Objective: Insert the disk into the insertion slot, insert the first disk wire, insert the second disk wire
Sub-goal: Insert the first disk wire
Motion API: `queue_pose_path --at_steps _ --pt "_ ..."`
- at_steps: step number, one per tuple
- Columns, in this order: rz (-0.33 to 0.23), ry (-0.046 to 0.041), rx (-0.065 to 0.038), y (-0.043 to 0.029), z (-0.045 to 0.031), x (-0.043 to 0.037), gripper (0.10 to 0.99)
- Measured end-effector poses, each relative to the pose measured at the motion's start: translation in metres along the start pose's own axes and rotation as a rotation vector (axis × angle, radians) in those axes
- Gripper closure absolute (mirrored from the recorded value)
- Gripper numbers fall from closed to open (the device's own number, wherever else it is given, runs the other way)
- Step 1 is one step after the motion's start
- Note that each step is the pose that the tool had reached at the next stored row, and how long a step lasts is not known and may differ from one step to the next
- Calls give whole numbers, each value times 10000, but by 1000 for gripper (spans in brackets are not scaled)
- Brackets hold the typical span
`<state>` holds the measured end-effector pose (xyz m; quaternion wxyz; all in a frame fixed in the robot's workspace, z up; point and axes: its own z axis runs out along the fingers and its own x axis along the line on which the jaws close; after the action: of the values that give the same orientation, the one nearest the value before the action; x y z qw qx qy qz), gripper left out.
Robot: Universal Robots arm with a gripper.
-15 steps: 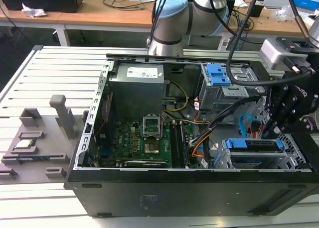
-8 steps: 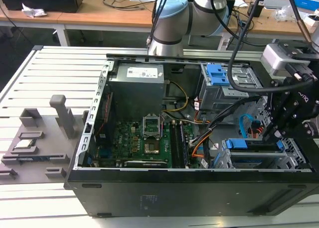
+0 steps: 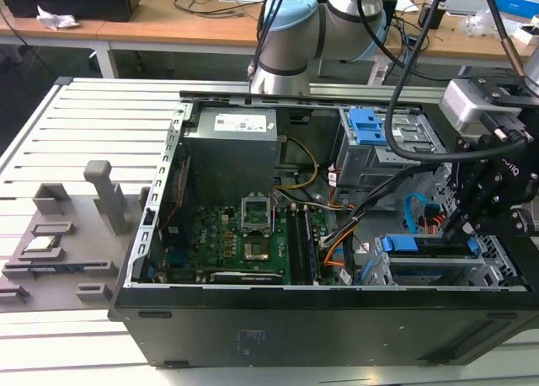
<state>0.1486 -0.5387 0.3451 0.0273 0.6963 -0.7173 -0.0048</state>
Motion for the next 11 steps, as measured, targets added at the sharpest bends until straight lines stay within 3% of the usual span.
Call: queue_pose_path --at_steps 11 --pt "4 -8 -1 -11 41 -7 918"
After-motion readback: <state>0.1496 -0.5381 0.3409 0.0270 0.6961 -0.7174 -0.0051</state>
